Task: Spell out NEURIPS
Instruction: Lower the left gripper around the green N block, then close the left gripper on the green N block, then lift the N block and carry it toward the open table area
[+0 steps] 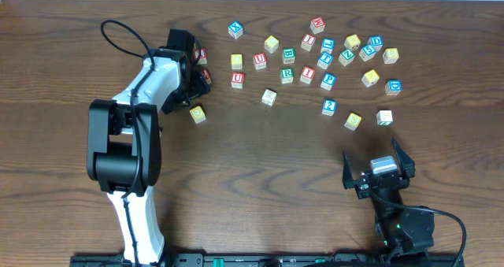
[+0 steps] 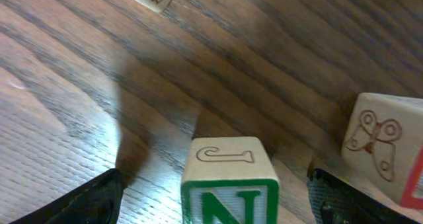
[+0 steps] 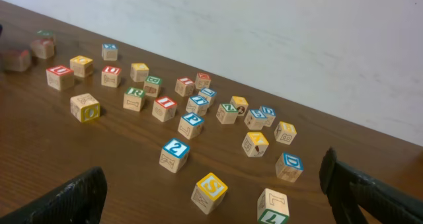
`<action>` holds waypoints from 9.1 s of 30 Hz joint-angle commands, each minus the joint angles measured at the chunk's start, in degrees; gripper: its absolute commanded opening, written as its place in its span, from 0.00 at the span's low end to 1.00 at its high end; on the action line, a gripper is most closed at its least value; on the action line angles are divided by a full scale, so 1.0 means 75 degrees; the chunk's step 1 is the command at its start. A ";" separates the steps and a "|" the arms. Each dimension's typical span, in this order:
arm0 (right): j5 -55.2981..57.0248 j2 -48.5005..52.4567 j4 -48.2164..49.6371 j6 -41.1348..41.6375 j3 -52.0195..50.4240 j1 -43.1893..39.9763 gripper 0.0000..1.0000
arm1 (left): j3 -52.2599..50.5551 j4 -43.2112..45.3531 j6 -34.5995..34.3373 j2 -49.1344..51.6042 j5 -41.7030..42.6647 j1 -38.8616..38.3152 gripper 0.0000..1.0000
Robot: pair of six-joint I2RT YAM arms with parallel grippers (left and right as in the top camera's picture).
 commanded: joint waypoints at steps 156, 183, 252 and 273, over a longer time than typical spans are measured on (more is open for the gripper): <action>0.0061 -0.0041 -0.0029 0.0105 -0.0017 -0.0096 0.99 | 0.0105 -0.0073 0.0055 -0.0268 -0.0058 0.0000 0.57; 0.0061 -0.0041 -0.0029 0.0105 -0.0017 -0.0096 0.99 | 0.0131 0.0047 0.0204 -0.0038 -0.0055 0.0000 0.57; 0.0061 -0.0041 -0.0029 0.0105 -0.0017 -0.0096 0.99 | 0.0181 -0.1536 0.2719 -0.3162 0.0784 -0.0044 0.28; 0.0061 -0.0041 -0.0029 0.0105 -0.0017 -0.0096 0.99 | -0.0854 -0.2159 0.2940 -0.3850 0.0775 -0.1518 0.15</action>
